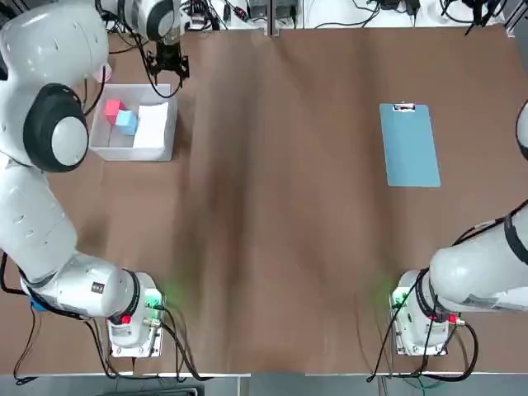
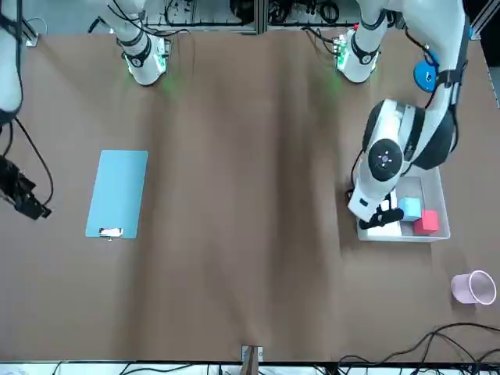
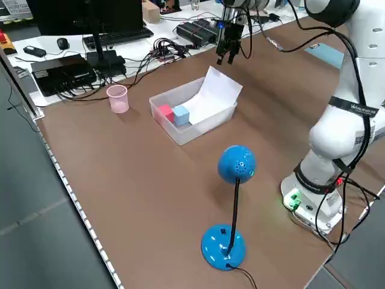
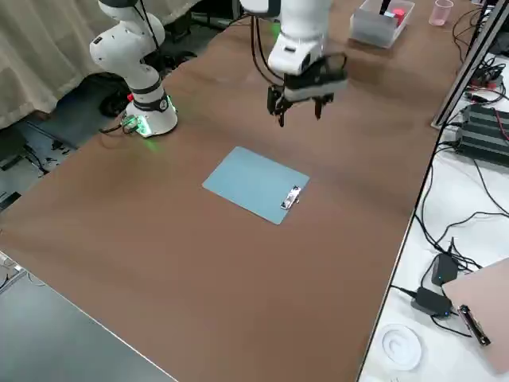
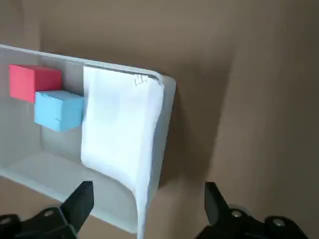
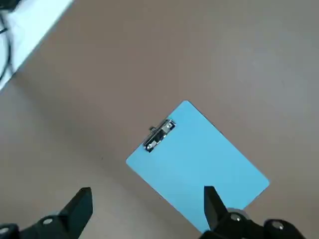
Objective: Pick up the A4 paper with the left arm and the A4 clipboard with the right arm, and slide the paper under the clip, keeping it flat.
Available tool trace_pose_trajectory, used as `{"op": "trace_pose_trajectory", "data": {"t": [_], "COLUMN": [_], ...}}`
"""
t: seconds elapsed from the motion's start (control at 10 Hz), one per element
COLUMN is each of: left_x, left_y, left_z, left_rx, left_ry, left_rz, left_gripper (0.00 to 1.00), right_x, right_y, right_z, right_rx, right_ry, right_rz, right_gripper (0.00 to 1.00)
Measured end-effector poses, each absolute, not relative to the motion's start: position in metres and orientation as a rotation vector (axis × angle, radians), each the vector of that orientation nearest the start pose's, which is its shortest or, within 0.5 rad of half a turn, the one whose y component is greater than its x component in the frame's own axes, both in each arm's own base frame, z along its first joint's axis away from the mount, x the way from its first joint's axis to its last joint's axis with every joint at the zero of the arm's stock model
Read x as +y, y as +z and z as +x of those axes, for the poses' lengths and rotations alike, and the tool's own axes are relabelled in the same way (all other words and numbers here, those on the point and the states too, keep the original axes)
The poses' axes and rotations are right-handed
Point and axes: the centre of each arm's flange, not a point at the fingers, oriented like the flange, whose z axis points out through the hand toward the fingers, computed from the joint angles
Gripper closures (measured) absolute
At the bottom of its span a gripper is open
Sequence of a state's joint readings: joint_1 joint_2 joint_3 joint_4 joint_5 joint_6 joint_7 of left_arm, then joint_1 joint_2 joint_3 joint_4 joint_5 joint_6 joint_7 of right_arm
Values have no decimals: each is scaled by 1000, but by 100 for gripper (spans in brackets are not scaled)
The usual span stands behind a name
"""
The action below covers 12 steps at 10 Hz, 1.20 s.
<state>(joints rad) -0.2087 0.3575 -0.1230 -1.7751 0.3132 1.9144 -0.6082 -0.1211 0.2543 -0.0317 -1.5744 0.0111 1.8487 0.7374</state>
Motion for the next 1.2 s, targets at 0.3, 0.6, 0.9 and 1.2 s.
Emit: {"op": "trace_pose_trajectory", "data": {"t": [0.3,0.6,0.9,1.2], "left_x": [-176,-175,-170,-168], "left_y": [306,296,281,279], "left_z": [578,575,569,568], "left_rx": [-128,-112,-75,-70], "left_ry": [122,140,161,161], "left_rz": [-2777,-2763,-2724,-2718], "left_gripper": [14,47,60,82], "right_x": [-103,-95,-87,-90], "right_y": [413,359,300,251], "right_z": [644,636,643,646], "right_rx": [1623,1849,1942,1970], "right_ry": [-90,-74,-67,-49], "right_rz": [-2659,-2502,-2433,-2425], "right_gripper": [2,3,4,4]}}
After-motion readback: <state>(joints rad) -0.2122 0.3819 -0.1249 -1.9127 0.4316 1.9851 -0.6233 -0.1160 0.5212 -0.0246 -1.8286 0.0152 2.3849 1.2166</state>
